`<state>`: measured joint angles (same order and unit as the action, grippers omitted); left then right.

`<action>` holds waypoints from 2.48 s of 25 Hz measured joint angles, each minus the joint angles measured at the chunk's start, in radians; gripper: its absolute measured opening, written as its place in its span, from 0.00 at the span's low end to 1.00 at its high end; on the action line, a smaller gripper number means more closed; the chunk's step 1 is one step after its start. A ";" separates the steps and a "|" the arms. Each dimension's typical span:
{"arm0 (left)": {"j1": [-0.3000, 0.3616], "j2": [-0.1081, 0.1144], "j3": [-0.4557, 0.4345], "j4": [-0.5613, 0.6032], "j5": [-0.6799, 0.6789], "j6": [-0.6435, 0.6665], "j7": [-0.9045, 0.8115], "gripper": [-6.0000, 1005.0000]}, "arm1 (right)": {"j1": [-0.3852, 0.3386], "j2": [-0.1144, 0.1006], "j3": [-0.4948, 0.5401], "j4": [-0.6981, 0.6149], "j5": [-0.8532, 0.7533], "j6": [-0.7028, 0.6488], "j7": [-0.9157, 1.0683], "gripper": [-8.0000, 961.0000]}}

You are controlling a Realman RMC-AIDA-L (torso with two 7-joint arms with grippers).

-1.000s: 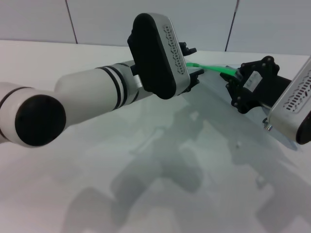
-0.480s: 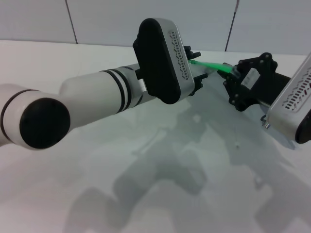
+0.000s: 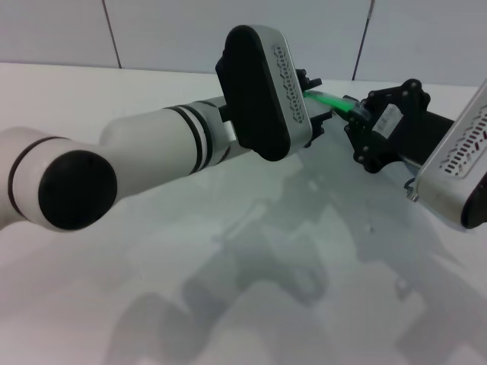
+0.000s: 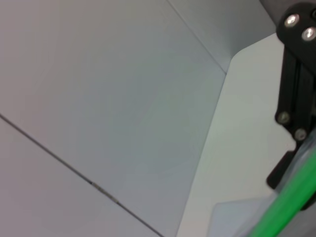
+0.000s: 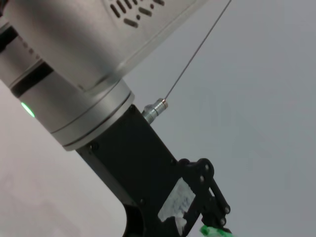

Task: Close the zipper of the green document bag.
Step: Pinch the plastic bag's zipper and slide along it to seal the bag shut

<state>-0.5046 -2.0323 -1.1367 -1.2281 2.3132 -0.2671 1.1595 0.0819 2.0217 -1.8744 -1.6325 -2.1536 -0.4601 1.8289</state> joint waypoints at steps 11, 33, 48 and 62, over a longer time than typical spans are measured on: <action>0.010 0.000 0.020 -0.003 -0.001 0.002 -0.010 0.32 | 0.006 0.000 0.001 0.018 -0.003 0.000 0.000 0.06; 0.014 0.000 0.008 0.001 -0.002 0.003 -0.012 0.07 | 0.004 0.000 0.003 0.003 -0.001 0.000 0.000 0.05; 0.003 0.000 -0.030 0.044 -0.002 0.004 -0.012 0.07 | -0.029 0.000 0.004 -0.072 0.000 -0.028 -0.001 0.04; -0.010 0.000 -0.032 0.060 -0.002 0.003 -0.013 0.07 | -0.026 0.000 0.007 -0.069 0.001 -0.042 -0.003 0.01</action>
<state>-0.5150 -2.0324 -1.1687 -1.1684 2.3117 -0.2640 1.1462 0.0561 2.0217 -1.8670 -1.7019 -2.1529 -0.5016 1.8254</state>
